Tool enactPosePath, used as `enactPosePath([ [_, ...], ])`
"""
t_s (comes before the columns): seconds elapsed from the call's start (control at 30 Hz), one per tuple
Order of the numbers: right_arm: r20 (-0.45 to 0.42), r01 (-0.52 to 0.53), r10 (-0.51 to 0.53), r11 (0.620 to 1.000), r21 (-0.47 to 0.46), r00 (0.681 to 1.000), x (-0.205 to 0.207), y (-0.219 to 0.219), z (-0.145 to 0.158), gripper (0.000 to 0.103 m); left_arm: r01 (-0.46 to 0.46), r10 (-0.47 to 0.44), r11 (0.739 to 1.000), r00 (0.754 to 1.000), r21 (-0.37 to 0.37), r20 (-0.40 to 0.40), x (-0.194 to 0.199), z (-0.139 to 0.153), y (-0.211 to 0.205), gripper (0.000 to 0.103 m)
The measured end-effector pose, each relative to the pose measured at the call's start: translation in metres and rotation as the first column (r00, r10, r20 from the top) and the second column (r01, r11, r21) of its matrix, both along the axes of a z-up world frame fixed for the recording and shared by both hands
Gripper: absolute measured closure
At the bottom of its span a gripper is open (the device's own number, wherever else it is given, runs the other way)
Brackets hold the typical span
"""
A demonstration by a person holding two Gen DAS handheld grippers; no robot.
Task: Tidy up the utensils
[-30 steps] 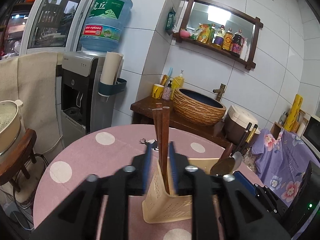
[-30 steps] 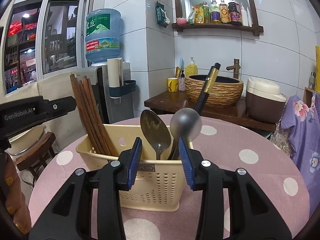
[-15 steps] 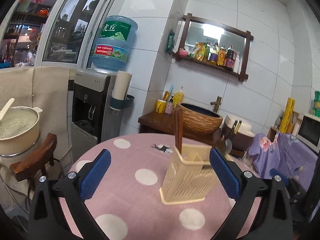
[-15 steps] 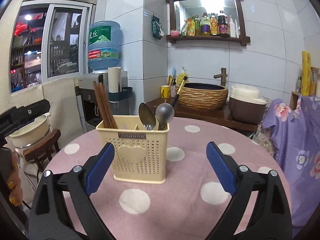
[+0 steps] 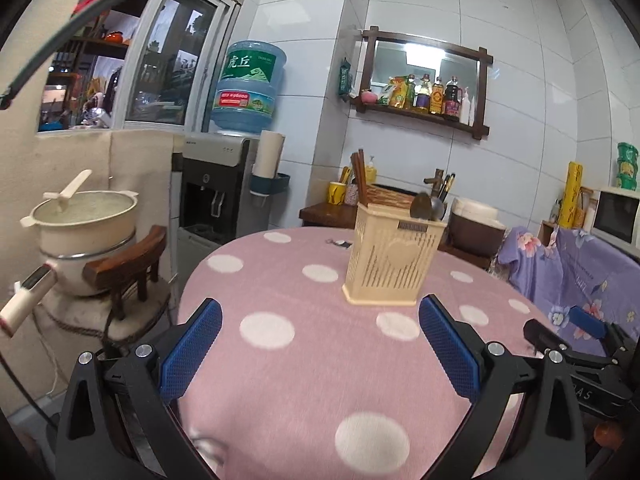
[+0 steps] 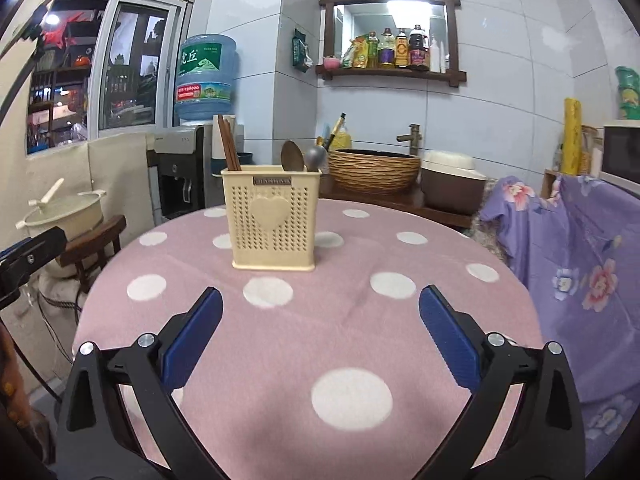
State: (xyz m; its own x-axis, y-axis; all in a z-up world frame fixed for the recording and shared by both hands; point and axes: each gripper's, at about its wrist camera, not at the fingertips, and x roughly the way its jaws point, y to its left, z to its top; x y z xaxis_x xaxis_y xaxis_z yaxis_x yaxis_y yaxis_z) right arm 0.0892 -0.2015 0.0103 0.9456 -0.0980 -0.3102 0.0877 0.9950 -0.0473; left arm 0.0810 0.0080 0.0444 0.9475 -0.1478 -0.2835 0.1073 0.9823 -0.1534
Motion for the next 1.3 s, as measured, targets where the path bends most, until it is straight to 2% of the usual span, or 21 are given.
enactPosePath([
  [0.17, -0.029, 0.037, -0.037, 0.999, 0.000, 0.999, -0.043, 0.005, -0.021, 0.006, -0.013, 0.013, 1.000, 1.000, -0.003, -0.027, -0.032, -0.018, 0.004, 0.005],
  [0.3, -0.047, 0.050, -0.048, 0.998, 0.042, 0.998, -0.069, 0.006, -0.030, 0.006, -0.006, 0.006, 1.000, 1.000, -0.009, -0.021, -0.052, -0.024, 0.002, 0.005],
  [0.4, -0.013, 0.047, -0.047, 0.998, 0.046, 0.999, -0.086, 0.011, -0.027, 0.006, -0.009, 0.009, 1.000, 1.000, -0.001, 0.007, -0.059, -0.021, 0.000, 0.005],
  [0.5, 0.043, 0.032, -0.032, 0.999, 0.008, 0.999, -0.101, 0.018, -0.022, 0.006, -0.001, 0.001, 1.000, 1.000, -0.004, 0.022, -0.065, -0.019, -0.002, 0.005],
  [1.3, 0.055, 0.010, -0.011, 1.000, 0.019, 0.998, -0.111, 0.021, -0.016, 0.006, 0.001, -0.001, 1.000, 0.999, -0.007, 0.041, -0.076, -0.020, 0.000, 0.005],
])
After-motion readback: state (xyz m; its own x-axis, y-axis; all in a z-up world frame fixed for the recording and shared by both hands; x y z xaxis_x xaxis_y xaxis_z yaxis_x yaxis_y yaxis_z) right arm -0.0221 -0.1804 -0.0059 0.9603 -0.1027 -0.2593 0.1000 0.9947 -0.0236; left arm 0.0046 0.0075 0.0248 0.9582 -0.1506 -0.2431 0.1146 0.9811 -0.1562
